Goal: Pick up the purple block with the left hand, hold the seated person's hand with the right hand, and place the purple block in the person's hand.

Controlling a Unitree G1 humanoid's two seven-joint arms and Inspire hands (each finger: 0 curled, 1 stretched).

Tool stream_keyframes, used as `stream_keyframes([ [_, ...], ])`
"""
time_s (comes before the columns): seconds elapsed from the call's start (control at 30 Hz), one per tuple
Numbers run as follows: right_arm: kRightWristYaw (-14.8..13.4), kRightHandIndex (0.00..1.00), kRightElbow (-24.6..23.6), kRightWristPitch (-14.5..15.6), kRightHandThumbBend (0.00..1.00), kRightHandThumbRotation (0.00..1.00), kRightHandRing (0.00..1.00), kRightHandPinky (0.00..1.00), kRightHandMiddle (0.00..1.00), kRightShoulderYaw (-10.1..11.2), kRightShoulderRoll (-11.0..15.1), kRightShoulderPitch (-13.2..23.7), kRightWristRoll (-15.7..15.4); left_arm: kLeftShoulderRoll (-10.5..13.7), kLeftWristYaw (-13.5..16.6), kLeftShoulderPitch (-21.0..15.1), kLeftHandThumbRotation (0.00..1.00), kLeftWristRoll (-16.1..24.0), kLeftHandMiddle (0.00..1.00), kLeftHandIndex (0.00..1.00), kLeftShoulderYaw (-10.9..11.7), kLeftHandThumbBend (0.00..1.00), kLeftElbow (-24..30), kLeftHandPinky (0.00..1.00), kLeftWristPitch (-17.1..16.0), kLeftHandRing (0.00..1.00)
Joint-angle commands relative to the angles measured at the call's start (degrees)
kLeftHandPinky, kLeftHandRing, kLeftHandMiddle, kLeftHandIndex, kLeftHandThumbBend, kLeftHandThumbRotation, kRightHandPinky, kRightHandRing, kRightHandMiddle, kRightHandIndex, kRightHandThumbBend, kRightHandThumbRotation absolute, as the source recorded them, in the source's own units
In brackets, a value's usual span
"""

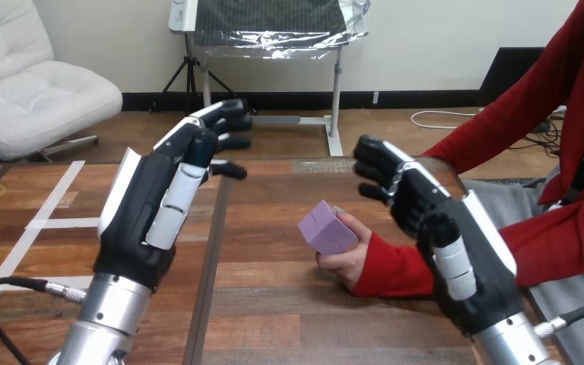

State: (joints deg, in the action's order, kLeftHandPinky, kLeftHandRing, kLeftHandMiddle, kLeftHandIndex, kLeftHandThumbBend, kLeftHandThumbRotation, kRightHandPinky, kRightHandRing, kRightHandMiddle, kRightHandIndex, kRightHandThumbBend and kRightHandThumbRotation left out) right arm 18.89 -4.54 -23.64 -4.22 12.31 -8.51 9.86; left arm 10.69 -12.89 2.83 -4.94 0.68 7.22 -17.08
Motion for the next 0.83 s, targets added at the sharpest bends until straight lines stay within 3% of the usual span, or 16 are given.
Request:
stream_keyframes([
  [0.0, 0.8, 0.88, -1.2, -2.2, 0.95, 1.0, 0.9, 0.87, 0.9, 0.2, -1.4, 3.4, 1.3, -0.2, -0.6, -0.8, 1.0, -1.5, 0.9, 0.86, 0.5, 0.82, 1.1, 0.81, -0.2, 0.91],
  [0.3, 2.6, 0.88, -0.9, -2.8, 0.93, 1.0, 0.89, 0.85, 0.89, 0.3, -1.9, 3.5, 1.9, -0.7, -2.2, 1.4, 1.0, -4.2, 0.96, 0.9, 1.0, 0.85, 0.7, 0.93, -1.0, 0.98],
  [0.8, 4.0, 0.9, -1.7, -1.6, 0.92, 1.0, 0.93, 0.96, 0.91, 0.6, -1.4, 3.1, 2.2, -0.9, -3.6, 2.4, 1.0, -5.4, 1.0, 0.97, 1.2, 0.72, -0.7, 1.0, -1.6, 1.0],
])
